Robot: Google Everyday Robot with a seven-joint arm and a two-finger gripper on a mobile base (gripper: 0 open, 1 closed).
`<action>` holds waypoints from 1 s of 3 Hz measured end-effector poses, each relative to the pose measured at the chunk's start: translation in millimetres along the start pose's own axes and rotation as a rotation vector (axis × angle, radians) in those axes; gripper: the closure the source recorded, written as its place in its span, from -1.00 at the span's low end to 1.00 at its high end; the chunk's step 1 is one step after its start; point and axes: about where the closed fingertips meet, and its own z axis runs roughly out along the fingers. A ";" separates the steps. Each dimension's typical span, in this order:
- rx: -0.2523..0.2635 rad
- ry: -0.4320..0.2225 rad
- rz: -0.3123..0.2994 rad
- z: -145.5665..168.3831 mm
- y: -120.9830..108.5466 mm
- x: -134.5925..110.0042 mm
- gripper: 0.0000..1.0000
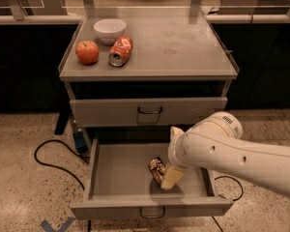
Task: Pick orange can from middle drawer and place on counter
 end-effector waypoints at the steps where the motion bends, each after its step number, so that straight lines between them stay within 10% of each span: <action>1: 0.005 -0.012 0.012 33.1 -16.7 -0.8 -1.00; 2: -0.031 -0.006 0.026 109.8 -37.3 -2.2 -1.00; 3: -0.030 -0.006 0.025 109.3 -37.7 -2.3 -1.00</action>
Offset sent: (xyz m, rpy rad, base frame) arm 0.1476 0.0390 -0.1366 0.0189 0.0412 -0.0200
